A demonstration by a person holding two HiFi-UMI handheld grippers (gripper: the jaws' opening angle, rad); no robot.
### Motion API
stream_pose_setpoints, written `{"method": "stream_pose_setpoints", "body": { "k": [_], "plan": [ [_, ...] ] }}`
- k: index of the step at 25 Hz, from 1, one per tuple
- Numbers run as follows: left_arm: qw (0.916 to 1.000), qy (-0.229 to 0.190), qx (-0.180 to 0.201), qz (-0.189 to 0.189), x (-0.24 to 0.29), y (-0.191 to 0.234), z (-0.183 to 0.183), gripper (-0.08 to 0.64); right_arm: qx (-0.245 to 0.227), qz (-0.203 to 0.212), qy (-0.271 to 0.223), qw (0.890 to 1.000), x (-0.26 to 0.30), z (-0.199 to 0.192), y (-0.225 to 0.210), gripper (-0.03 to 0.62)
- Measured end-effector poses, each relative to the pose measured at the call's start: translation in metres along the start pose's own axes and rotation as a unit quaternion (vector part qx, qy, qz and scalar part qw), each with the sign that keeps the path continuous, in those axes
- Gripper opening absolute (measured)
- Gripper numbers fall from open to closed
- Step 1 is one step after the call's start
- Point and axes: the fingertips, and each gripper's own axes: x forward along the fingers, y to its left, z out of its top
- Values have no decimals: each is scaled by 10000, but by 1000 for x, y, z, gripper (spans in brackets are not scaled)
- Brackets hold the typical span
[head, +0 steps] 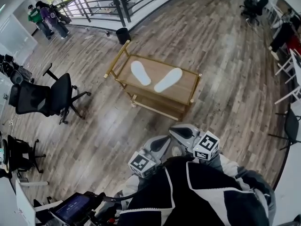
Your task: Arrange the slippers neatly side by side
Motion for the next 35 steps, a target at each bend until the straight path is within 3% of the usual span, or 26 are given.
{"method": "stream_pose_setpoints", "body": {
  "k": [10,22,35],
  "plan": [
    [9996,43,88,260,73,60,23,9,103,264,-26,9996,12,23,-88,5],
    [9993,65,96,349,102,120,38,12,200,237,-71,9995,37,35,-150,5],
    [9986,193,83,-481,99,239,82,12,133,-695,-417,9966,127,66,-207,5]
  ]
}}
